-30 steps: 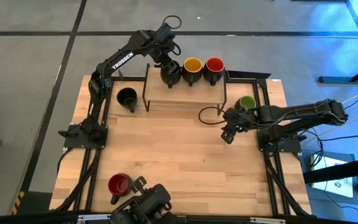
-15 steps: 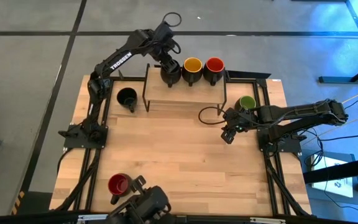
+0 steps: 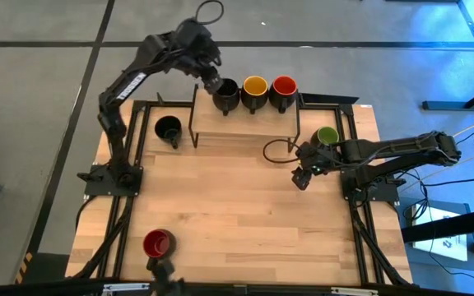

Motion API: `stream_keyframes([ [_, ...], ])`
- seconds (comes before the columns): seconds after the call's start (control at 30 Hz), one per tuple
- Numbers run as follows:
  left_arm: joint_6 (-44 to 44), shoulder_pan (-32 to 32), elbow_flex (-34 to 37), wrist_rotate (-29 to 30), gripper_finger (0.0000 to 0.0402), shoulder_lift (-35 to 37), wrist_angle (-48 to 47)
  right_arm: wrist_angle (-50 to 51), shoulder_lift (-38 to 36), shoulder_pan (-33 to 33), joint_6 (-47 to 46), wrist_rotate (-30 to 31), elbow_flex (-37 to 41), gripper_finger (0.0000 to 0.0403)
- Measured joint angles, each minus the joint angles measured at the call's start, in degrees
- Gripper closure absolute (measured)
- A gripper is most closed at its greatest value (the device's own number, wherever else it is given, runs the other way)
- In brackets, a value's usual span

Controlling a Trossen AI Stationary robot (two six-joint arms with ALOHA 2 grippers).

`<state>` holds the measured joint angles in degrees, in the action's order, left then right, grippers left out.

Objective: Place coffee mugs
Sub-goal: Put the green cup on the shelf aligned with the other orange cup

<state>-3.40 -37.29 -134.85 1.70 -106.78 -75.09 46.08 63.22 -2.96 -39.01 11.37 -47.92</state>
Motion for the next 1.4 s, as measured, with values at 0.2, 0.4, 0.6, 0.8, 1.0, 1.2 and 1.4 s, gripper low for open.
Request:
stream_keyframes([
  [0.2, 1.7, 6.2, 1.1, 4.2, 0.0295, 7.5, -4.1, 0.8, -3.5, 0.0, 1.2, -1.5, 0.0, 0.0143],
  [0.4, 6.5, 14.8, 12.6, 10.6, 0.0295, 16.5, -2.4, 3.4, -9.2, 0.0, 3.4, -0.1, 0.0, 0.0142],
  [0.6, 12.0, 21.7, 31.7, 13.2, 0.0295, 28.2, 6.6, 10.3, -12.2, 0.7, 2.6, 0.5, -1.7, 0.016],
  [0.8, 13.3, 25.2, 49.6, 12.3, 0.0295, 39.8, 18.1, 21.2, -12.0, 5.2, 1.9, 2.6, -7.4, 0.0179],
  [1.0, 14.9, 25.1, 59.1, 12.1, 0.0295, 46.6, 20.7, 26.2, -11.7, 15.7, 2.2, 2.0, -7.0, 0.0195],
  [1.2, 13.0, 25.1, 63.6, 12.2, 0.0295, 48.8, 21.9, 19.8, -7.2, 29.1, 9.4, -0.8, -4.2, 0.0195],
  [1.4, 10.5, 25.1, 64.9, 11.4, 0.0295, 48.8, 22.0, 13.8, -1.5, 38.2, 16.0, -6.7, 0.6, 0.0195],
])
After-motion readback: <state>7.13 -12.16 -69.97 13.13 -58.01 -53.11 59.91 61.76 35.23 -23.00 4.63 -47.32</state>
